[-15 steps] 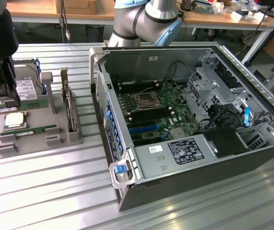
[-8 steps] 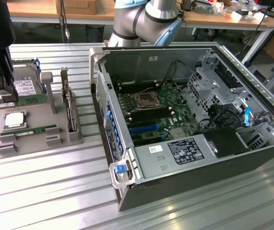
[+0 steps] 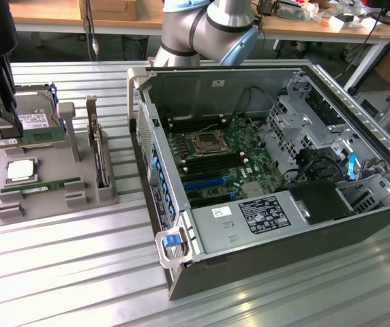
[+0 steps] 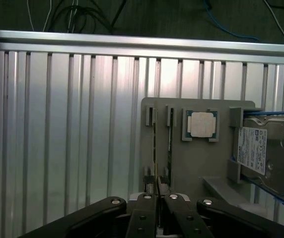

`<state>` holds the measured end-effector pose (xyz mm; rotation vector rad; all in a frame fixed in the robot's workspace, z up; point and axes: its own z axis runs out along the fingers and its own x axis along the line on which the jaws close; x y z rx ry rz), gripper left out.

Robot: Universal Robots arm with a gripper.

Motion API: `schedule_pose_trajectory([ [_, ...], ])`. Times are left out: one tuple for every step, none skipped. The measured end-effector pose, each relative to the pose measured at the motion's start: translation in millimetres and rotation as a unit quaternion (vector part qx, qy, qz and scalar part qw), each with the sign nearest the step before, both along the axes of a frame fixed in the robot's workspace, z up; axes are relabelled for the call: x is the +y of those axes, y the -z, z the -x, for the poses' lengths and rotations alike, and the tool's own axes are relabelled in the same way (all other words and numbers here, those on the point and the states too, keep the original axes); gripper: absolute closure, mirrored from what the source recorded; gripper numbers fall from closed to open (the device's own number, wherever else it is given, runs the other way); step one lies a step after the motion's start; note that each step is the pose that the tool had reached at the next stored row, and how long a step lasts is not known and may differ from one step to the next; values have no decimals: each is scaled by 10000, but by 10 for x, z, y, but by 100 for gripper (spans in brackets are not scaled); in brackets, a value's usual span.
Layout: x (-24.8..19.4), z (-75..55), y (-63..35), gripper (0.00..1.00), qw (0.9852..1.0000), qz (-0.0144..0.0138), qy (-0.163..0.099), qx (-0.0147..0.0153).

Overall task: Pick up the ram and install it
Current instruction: 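Pick up the ram and move it above insertion slot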

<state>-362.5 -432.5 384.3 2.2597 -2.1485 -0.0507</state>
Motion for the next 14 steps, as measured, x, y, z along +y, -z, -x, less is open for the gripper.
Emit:
schedule_pose_trajectory([
  [0,0,-9,88,10000,0,0,0],
  [0,0,-26,88,10000,0,0,0],
  [0,0,-37,88,10000,0,0,0],
  [0,0,-51,88,10000,0,0,-1],
  [0,0,-69,88,10000,0,0,0],
  [0,0,-86,88,10000,0,0,0],
  [0,0,-103,88,10000,0,0,0],
  [0,0,-122,88,10000,0,0,0],
  [0,0,-138,88,10000,0,0,0],
  [0,0,-174,88,10000,0,0,0],
  [0,0,-198,88,10000,-1,0,-1],
  [0,0,-226,88,10000,0,0,0],
  [0,0,-245,88,10000,0,0,0],
  [0,0,-257,88,10000,0,0,-1],
])
